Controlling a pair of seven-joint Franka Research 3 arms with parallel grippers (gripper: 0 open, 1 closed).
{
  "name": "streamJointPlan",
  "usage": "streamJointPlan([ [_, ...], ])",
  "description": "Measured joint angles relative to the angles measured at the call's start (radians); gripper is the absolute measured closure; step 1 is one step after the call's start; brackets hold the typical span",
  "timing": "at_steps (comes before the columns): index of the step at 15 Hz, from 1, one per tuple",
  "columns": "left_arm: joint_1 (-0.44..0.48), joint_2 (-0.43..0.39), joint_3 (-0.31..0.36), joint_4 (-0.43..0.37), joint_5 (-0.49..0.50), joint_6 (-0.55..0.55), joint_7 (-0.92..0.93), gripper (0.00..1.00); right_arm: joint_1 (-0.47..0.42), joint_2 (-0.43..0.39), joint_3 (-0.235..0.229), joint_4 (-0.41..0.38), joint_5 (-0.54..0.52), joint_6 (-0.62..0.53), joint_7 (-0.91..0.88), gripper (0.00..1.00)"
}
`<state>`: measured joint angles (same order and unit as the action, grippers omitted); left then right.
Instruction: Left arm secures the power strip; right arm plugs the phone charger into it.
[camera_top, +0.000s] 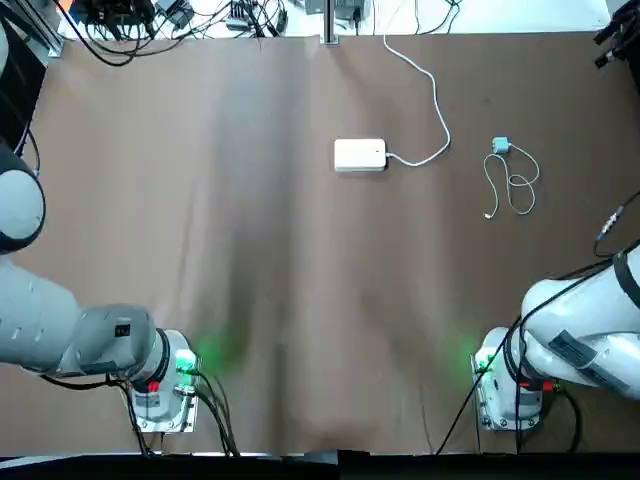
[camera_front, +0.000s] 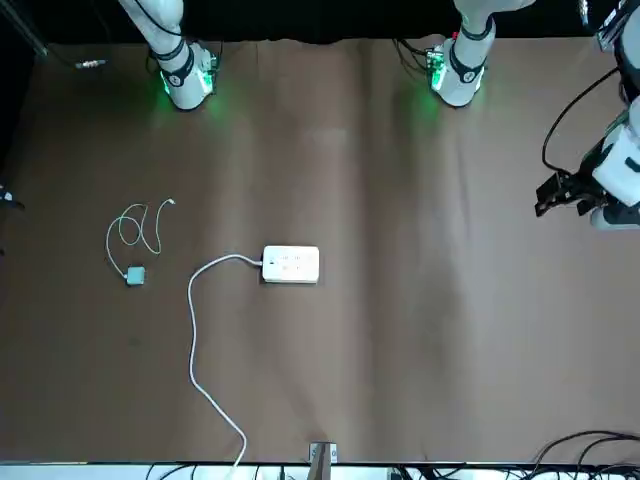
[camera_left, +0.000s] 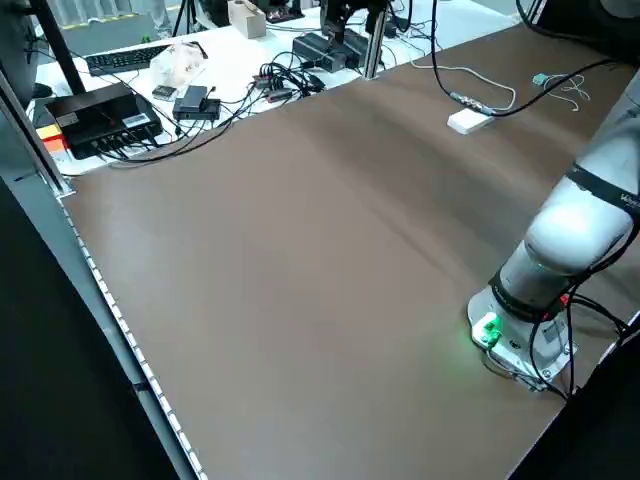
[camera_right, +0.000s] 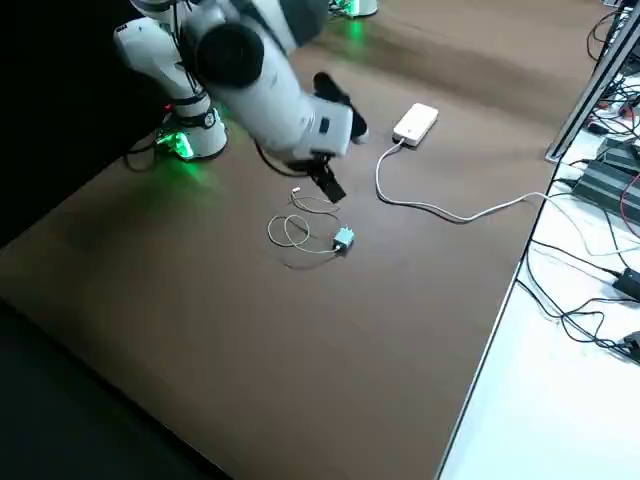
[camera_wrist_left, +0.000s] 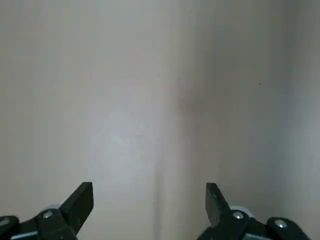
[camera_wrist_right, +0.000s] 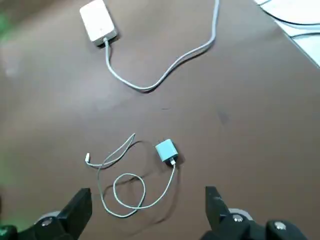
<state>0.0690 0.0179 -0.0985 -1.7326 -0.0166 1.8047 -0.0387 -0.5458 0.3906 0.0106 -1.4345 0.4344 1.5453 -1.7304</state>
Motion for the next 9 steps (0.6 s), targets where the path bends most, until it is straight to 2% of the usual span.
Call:
streamJointPlan([
  [6,-0.001,0.0,-0.016,-0.132,-0.097,0.139,0.0,0.01,-0.011,0.123,0.001,-0.002,0.1,-0.037,-0.27,0.0],
  [9,-0.001,0.0,-0.03,-0.181,-0.169,0.189,0.002,0.01,-0.033,0.22,0.001,-0.004,0.177,-0.048,-0.409,0.0],
])
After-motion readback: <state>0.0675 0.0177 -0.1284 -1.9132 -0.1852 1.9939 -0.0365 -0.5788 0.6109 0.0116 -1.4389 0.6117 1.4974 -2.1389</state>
